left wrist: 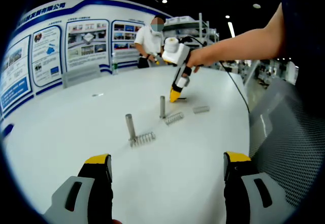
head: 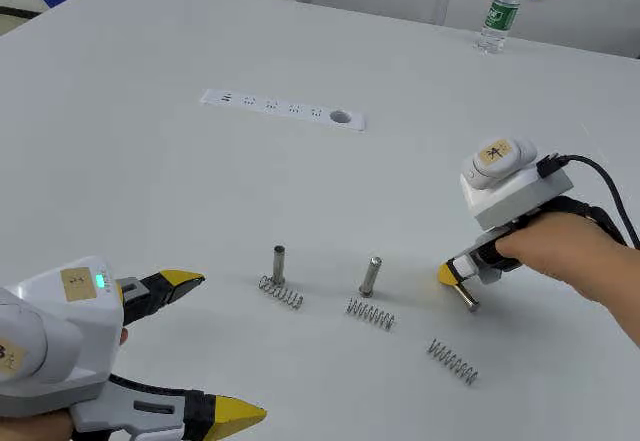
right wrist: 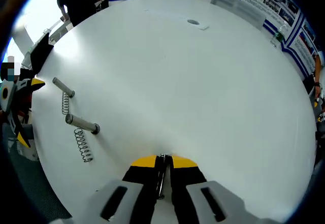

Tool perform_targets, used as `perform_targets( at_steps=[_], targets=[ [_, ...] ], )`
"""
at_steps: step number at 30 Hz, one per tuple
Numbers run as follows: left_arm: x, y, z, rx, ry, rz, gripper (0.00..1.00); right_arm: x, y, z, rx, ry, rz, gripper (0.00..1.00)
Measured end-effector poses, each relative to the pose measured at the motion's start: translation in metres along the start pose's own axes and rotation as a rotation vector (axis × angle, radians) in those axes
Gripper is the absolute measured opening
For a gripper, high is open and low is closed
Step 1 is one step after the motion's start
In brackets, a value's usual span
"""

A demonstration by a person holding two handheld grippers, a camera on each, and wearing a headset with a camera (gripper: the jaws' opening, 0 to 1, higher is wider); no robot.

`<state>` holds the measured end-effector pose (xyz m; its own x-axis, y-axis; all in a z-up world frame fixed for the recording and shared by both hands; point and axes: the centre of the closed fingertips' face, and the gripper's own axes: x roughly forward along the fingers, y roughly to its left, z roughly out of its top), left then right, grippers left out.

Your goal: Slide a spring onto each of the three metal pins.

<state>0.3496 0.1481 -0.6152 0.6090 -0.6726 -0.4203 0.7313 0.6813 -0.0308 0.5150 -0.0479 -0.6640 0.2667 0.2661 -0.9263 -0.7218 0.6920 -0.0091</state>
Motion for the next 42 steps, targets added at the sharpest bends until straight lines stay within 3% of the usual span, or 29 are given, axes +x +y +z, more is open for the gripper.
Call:
perform_targets(
  at_steps=[3, 11, 20, 24, 26, 34, 42],
  targets=[
    [0.000, 0.000, 0.000, 0.001, -0.001, -0.001, 0.92, 0.000, 0.001, 0.000, -0.024, 0.027, -0.021, 0.10],
    [-0.001, 0.001, 0.000, 0.000, -0.002, 0.000, 0.92, -0.001, 0.001, -0.003, -0.004, 0.077, -0.029, 0.10],
    [0.003, 0.000, 0.000, 0.006, 0.006, -0.009, 0.92, -0.001, 0.001, -0.004, 0.036, 0.084, -0.026, 0.09],
    [0.003, 0.002, 0.005, 0.013, -0.002, -0.007, 0.92, -0.001, -0.001, -0.004, 0.052, 0.044, -0.014, 0.08],
    [0.002, 0.002, 0.007, 0.013, -0.008, -0.004, 0.92, -0.002, -0.008, -0.001, 0.070, -0.004, -0.032, 0.08],
    [0.000, 0.003, 0.006, 0.019, -0.006, -0.003, 0.92, -0.018, 0.001, 0.009, 0.033, -0.050, -0.030, 0.09],
    [0.000, 0.000, 0.008, 0.029, -0.003, -0.010, 0.92, -0.029, 0.005, 0.006, 0.031, -0.098, -0.041, 0.09]
  ],
)
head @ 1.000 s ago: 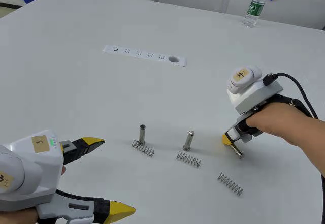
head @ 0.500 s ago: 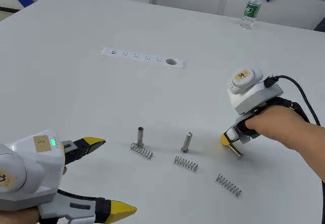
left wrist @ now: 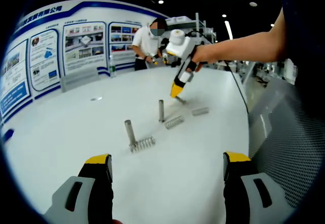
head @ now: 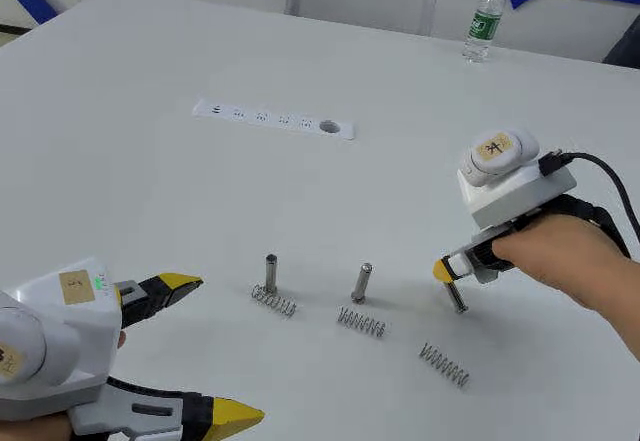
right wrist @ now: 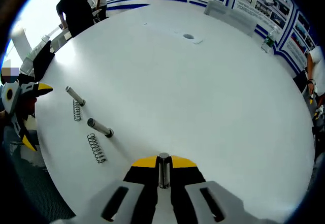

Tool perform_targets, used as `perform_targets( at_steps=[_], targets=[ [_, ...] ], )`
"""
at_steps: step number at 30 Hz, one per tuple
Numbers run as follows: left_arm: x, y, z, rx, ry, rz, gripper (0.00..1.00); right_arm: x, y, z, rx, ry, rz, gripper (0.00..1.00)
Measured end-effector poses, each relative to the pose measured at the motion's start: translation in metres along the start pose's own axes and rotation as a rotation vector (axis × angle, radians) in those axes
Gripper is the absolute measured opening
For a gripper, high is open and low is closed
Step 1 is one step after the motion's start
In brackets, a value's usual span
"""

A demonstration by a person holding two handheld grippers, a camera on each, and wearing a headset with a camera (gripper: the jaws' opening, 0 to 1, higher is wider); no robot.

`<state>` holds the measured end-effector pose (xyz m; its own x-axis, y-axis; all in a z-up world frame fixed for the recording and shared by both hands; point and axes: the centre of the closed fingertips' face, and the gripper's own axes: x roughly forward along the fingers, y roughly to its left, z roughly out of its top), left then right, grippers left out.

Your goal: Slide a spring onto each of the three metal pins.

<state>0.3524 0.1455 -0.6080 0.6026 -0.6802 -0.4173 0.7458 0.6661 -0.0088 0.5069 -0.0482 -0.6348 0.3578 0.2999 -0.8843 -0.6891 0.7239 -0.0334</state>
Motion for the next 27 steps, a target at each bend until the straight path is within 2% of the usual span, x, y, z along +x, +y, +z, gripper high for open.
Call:
perform_targets(
  at_steps=[3, 5, 14, 27],
  targets=[
    [0.001, -0.001, 0.001, 0.004, 0.001, -0.002, 0.92, -0.006, 0.002, -0.001, 0.005, -0.021, -0.001, 0.09],
    [0.001, -0.001, 0.003, 0.007, -0.001, -0.002, 0.92, -0.007, -0.003, -0.001, 0.008, -0.031, -0.002, 0.09],
    [0.002, -0.004, 0.006, 0.011, -0.004, -0.003, 0.92, -0.018, 0.004, -0.006, 0.018, -0.075, -0.004, 0.09],
    [0.000, -0.003, 0.005, 0.011, -0.004, 0.001, 0.92, -0.024, 0.009, -0.007, 0.035, -0.116, -0.001, 0.09]
  ],
)
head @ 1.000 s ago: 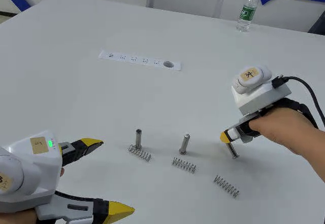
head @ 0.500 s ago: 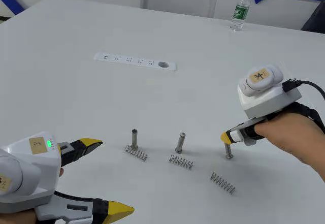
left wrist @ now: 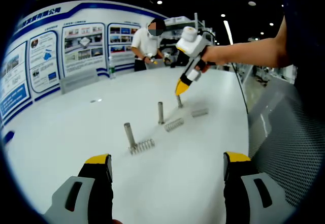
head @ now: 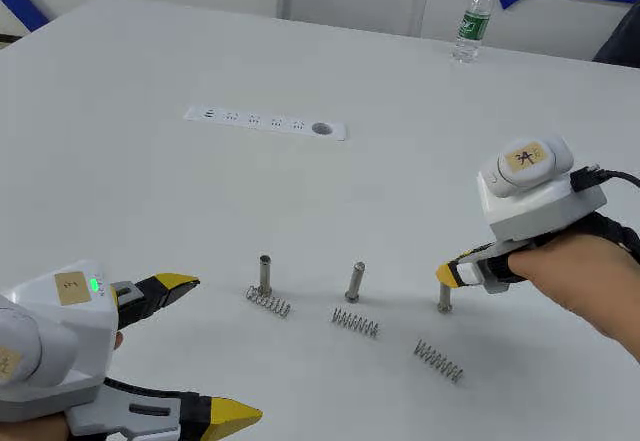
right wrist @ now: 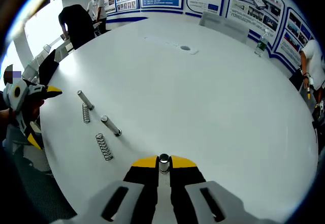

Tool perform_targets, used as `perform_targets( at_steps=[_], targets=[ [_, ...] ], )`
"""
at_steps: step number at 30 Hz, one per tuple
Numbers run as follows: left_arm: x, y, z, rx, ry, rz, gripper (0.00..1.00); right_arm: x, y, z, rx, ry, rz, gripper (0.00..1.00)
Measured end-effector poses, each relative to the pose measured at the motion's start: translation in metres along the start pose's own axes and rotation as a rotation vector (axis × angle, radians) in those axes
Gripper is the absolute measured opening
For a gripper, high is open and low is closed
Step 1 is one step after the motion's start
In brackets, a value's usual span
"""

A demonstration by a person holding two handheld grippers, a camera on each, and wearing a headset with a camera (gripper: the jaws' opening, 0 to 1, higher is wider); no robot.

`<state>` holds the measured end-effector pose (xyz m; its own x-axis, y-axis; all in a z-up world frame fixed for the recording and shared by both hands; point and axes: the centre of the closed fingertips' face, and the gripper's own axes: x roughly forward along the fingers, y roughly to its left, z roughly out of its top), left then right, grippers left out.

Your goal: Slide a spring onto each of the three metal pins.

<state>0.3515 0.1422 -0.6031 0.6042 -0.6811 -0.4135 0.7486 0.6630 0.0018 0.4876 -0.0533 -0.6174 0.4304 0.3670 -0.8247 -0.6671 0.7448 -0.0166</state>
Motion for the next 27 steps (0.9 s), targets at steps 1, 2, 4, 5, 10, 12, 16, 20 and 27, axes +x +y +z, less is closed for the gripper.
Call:
perform_targets(
  at_steps=[1, 2, 4, 5, 10, 12, 16, 20, 27],
  targets=[
    [-0.0001, 0.0001, 0.0000, 0.000, 0.000, 0.000, 0.92, 0.0007, -0.0005, 0.0001, 0.002, -0.001, 0.001, 0.09],
    [-0.0001, 0.0003, 0.0000, -0.001, 0.000, 0.000, 0.92, 0.0012, -0.0005, -0.0002, 0.003, -0.003, 0.002, 0.09],
    [0.0001, 0.0002, -0.0001, 0.001, 0.001, -0.001, 0.92, 0.0014, -0.0008, -0.0001, 0.003, 0.000, 0.003, 0.09],
    [0.0002, 0.0001, -0.0001, 0.002, 0.002, -0.002, 0.92, 0.0015, -0.0009, -0.0002, 0.003, -0.001, 0.003, 0.09],
    [0.0010, -0.0004, 0.0009, 0.002, 0.000, -0.003, 0.92, 0.0026, -0.0008, -0.0001, -0.001, -0.002, 0.008, 0.09],
    [0.0011, -0.0001, 0.0010, 0.003, 0.000, -0.003, 0.92, 0.0026, -0.0005, -0.0002, 0.000, 0.000, 0.012, 0.09],
    [0.0007, 0.0005, 0.0006, 0.001, -0.001, -0.001, 0.92, 0.0016, 0.0002, -0.0007, -0.003, -0.006, 0.011, 0.09],
    [0.0002, 0.0007, -0.0006, 0.002, 0.003, 0.000, 0.92, 0.0009, -0.0001, -0.0014, -0.009, -0.007, 0.011, 0.09],
    [0.0007, -0.0008, 0.0003, 0.003, 0.003, -0.003, 0.92, 0.0009, -0.0019, -0.0056, -0.016, -0.003, 0.010, 0.09]
  ],
)
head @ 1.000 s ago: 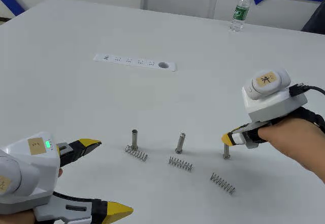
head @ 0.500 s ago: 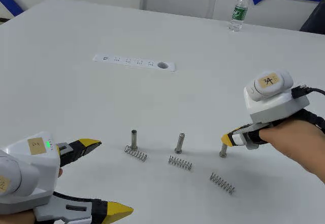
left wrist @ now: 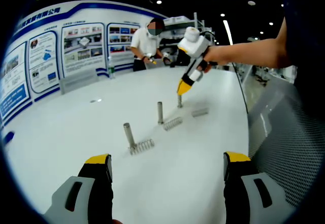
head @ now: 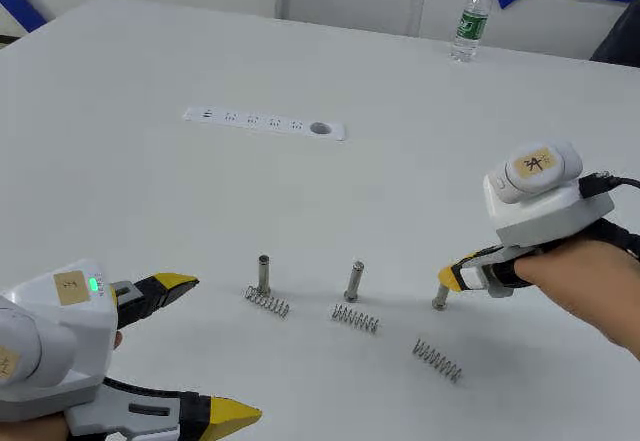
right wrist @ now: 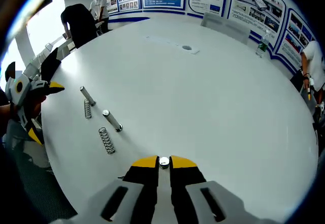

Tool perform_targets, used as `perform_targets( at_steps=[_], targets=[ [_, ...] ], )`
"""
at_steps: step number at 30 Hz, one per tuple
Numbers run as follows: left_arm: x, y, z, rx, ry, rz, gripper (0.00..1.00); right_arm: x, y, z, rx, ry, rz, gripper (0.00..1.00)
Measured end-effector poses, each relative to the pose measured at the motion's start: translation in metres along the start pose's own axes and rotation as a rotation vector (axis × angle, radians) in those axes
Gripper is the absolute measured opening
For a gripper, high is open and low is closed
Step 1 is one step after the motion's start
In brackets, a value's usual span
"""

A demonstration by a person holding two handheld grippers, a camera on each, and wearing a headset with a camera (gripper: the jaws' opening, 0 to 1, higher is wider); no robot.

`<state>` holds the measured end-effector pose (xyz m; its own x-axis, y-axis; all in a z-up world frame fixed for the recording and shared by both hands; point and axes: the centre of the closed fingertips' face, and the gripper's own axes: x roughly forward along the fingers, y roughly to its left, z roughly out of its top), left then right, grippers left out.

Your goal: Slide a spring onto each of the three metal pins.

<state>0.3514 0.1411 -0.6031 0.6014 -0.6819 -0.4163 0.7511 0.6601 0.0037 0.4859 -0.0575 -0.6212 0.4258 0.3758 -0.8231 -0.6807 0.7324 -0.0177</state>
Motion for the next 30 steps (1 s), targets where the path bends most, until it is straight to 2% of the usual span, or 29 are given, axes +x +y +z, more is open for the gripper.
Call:
perform_targets(
  at_steps=[14, 30],
  targets=[
    [0.000, 0.001, 0.000, -0.001, 0.000, 0.001, 0.92, -0.003, 0.001, 0.002, -0.012, -0.012, -0.003, 0.10],
    [0.000, 0.001, 0.000, 0.001, -0.001, 0.000, 0.92, -0.011, 0.004, 0.010, -0.028, -0.047, -0.010, 0.16]
  ],
)
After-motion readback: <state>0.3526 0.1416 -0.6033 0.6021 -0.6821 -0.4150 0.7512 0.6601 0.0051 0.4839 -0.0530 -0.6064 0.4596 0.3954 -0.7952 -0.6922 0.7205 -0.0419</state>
